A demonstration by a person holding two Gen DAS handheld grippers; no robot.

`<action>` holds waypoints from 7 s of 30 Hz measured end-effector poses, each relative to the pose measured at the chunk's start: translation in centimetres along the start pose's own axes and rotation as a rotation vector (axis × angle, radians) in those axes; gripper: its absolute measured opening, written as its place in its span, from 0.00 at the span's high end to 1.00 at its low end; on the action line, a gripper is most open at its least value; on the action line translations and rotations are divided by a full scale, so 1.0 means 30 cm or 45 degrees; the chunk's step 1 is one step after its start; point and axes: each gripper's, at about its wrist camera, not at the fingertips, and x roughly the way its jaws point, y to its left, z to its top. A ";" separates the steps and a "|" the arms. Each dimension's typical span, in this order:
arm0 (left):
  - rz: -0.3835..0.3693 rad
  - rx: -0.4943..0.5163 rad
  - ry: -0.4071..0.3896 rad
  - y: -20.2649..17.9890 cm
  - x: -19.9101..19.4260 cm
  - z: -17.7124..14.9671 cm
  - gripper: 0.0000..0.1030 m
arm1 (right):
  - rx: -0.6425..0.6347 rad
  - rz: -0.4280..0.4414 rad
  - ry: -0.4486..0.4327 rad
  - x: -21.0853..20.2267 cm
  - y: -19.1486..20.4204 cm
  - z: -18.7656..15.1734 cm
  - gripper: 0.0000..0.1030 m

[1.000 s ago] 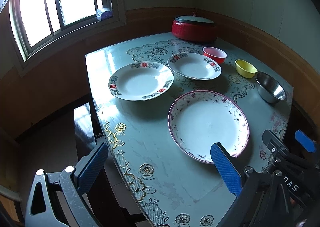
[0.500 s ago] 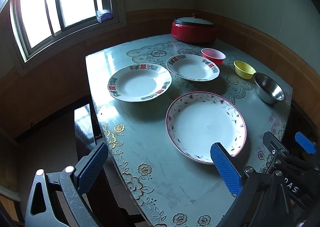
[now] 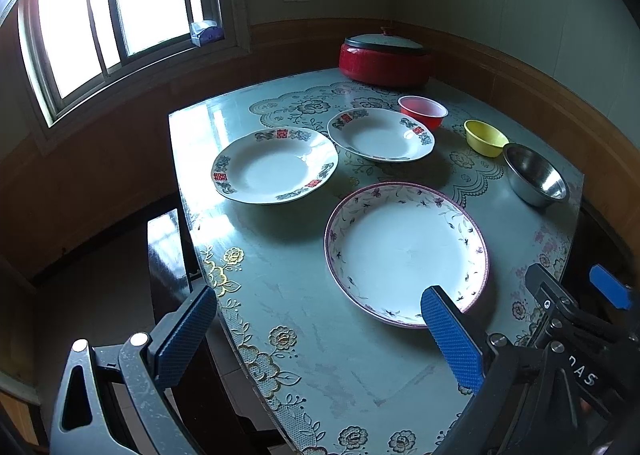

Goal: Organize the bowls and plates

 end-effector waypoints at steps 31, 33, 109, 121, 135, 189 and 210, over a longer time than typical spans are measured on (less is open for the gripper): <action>-0.005 0.002 0.017 -0.023 0.019 0.005 0.00 | 0.020 0.016 0.037 0.031 -0.024 -0.003 0.03; -0.010 -0.007 0.027 -0.015 0.029 0.009 0.00 | 0.025 0.023 0.044 0.038 -0.028 -0.002 0.03; -0.271 -0.063 0.377 -0.043 0.587 0.063 0.77 | -0.238 0.447 0.509 0.651 -0.077 0.144 0.86; -0.294 0.007 0.417 -0.187 0.578 0.070 0.77 | -0.158 0.397 0.502 0.650 -0.229 0.156 0.86; -0.275 0.013 0.403 -0.193 0.580 0.089 0.76 | -0.094 0.394 0.502 0.644 -0.259 0.167 0.67; 0.061 -0.102 0.297 0.619 0.935 0.553 0.06 | 0.104 0.616 0.613 0.766 0.474 0.380 0.61; 0.015 0.042 0.313 0.542 1.047 0.570 0.33 | 0.066 0.589 0.697 0.901 0.595 0.331 0.75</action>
